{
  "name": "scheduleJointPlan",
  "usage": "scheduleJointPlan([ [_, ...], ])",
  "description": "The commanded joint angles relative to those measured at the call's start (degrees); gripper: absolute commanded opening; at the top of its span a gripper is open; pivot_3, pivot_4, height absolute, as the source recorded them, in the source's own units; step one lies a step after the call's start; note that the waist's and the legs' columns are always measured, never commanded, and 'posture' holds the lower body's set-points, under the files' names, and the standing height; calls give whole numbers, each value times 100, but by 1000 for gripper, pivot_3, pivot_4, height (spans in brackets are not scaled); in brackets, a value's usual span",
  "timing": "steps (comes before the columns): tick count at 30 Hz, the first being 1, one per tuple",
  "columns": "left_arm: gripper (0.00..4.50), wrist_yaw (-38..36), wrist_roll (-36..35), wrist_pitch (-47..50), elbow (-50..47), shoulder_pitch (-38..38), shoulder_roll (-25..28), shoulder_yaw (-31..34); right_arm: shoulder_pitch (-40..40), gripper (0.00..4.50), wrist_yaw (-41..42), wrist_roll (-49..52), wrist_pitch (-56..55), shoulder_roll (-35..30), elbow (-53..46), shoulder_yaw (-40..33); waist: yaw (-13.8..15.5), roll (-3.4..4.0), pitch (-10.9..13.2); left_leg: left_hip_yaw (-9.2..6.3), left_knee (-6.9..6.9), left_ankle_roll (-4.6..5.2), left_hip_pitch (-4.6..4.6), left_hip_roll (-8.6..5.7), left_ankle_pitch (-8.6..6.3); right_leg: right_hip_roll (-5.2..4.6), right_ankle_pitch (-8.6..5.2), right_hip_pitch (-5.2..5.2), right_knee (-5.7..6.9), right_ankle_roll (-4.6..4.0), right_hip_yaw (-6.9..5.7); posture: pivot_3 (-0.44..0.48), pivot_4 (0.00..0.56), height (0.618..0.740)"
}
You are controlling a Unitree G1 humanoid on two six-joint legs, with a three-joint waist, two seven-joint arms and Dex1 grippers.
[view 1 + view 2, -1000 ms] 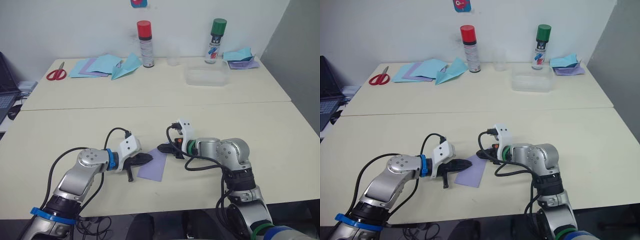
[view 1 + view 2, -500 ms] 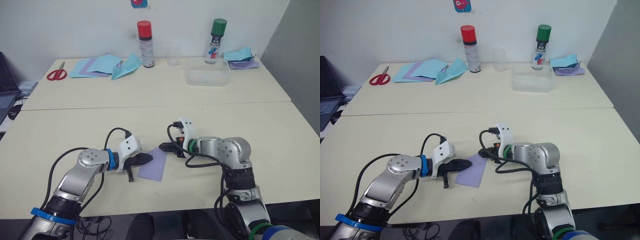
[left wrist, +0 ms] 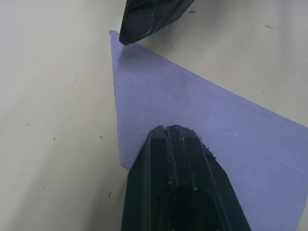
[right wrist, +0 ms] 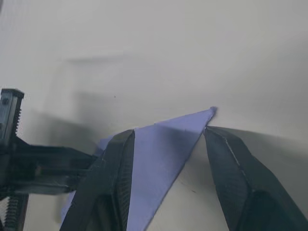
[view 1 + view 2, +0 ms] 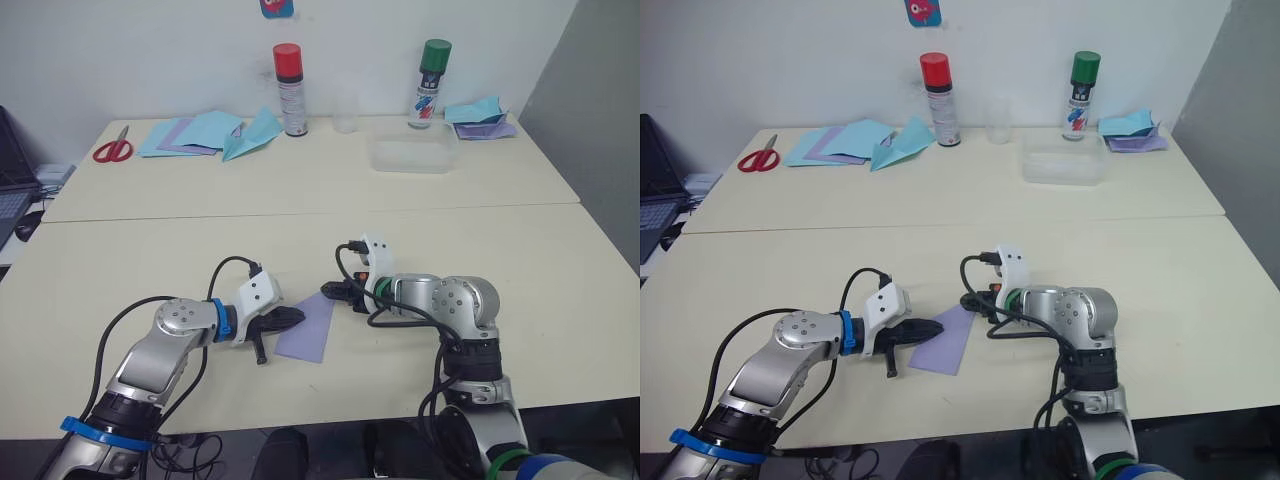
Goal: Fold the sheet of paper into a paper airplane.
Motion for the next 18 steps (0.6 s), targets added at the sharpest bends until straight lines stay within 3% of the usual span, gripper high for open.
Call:
scheduleJointPlan([
  [1, 0, 53, 155, 155, 192, 140, 36, -165, -89, 2362, -127, 2, 271, 613, 215, -250, -1, 5, -3, 1, 0, 0, 0, -1, 0, 0, 0, 1, -1, 0, 1, 0, 150, 740],
  [18, 0, 86, 154, 187, 207, 112, 6, -155, -254, 2362, 322, 590, 168, 691, 484, -69, -12, 11, -13, 3, -2, 0, 7, 0, 0, 2, 0, 1, -2, -1, 4, 0, 150, 740],
])
